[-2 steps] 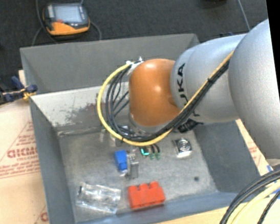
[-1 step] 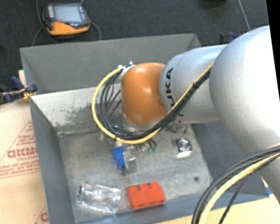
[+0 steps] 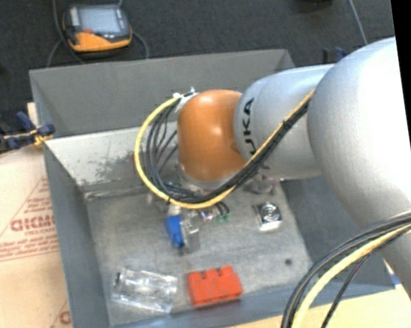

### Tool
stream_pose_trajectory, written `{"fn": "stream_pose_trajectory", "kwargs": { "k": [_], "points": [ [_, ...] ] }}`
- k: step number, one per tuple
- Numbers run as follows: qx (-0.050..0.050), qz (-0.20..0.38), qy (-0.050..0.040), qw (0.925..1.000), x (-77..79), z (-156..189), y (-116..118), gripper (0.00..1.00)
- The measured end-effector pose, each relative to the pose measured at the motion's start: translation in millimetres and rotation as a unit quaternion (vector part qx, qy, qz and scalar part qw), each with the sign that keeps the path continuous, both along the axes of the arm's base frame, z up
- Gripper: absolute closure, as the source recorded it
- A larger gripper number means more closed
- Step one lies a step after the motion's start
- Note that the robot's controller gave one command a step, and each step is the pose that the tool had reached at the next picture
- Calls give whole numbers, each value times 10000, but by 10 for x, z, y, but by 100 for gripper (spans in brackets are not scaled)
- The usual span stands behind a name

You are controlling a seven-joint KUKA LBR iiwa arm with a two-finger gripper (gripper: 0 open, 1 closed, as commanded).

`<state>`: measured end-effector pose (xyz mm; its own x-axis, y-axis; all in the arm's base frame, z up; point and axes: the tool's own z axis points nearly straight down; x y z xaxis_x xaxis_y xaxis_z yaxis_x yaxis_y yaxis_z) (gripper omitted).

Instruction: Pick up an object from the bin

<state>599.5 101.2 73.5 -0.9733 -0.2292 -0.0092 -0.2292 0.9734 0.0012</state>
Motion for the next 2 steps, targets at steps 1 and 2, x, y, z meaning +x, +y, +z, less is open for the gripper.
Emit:
{"fn": "stream_pose_trajectory", "kwargs": {
  "k": [1, 2],
  "points": [
    [1, -26, -7, 10000, 21, 14, -3, 0],
    [3, -55, -15, 10000, 42, 25, -9, 0]
  ]
}}
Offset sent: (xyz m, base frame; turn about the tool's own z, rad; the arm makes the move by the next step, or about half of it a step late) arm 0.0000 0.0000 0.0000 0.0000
